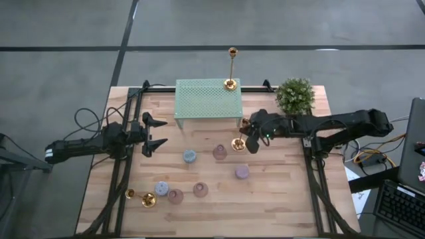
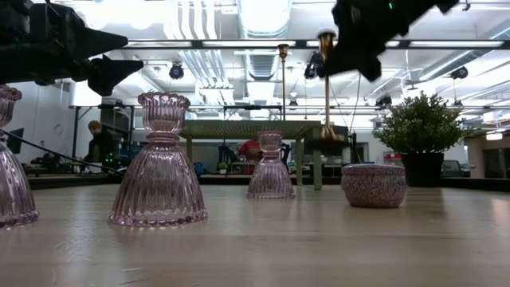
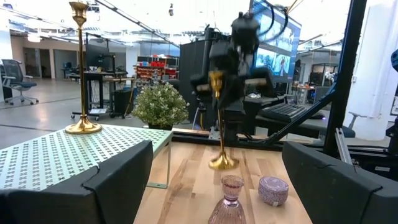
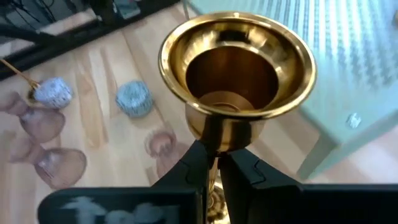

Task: Pick & Place candle stick holders
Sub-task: Put the top gold candle holder aligned with the other gold candle holder on the shelf

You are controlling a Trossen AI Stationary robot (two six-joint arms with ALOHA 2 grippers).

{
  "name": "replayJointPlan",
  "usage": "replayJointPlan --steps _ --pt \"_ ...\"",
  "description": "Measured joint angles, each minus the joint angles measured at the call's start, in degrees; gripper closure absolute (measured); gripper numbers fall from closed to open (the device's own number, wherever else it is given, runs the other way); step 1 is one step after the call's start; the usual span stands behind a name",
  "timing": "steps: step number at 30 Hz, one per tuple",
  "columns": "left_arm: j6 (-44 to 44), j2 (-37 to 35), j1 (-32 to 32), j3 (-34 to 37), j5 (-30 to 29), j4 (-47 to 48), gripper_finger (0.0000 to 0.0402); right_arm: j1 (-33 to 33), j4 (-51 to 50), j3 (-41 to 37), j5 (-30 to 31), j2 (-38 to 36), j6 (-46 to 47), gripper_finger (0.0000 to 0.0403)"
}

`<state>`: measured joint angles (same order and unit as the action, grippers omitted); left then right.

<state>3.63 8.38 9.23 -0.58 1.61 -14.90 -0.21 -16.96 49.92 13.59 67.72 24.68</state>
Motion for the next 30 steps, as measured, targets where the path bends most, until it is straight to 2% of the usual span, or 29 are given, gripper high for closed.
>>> replayJointPlan --steps 8,17,22,30 --pt "-0.01 0.00 -0.02 0.00 0.00 0.01 0.0039 -2.81 -9.52 14.70 2.12 0.85 -4.39 0.0385" --pt "0.00 0.00 -0.01 -0.02 -0.02 0.47 0.0039 -9.54 -13.92 27.75 3.24 8.64 -11.45 0.0385" --pt "0.00 0.02 0.01 -0.01 0.00 0.53 0.0039 -14.30 -14.20 31.74 3.51 13.61 -14.47 0.0385" --pt "0.01 0.02 -0.01 0.00 -0.01 0.51 0.0039 -19.98 -14.05 35.32 3.49 19.62 -13.29 0.0385"
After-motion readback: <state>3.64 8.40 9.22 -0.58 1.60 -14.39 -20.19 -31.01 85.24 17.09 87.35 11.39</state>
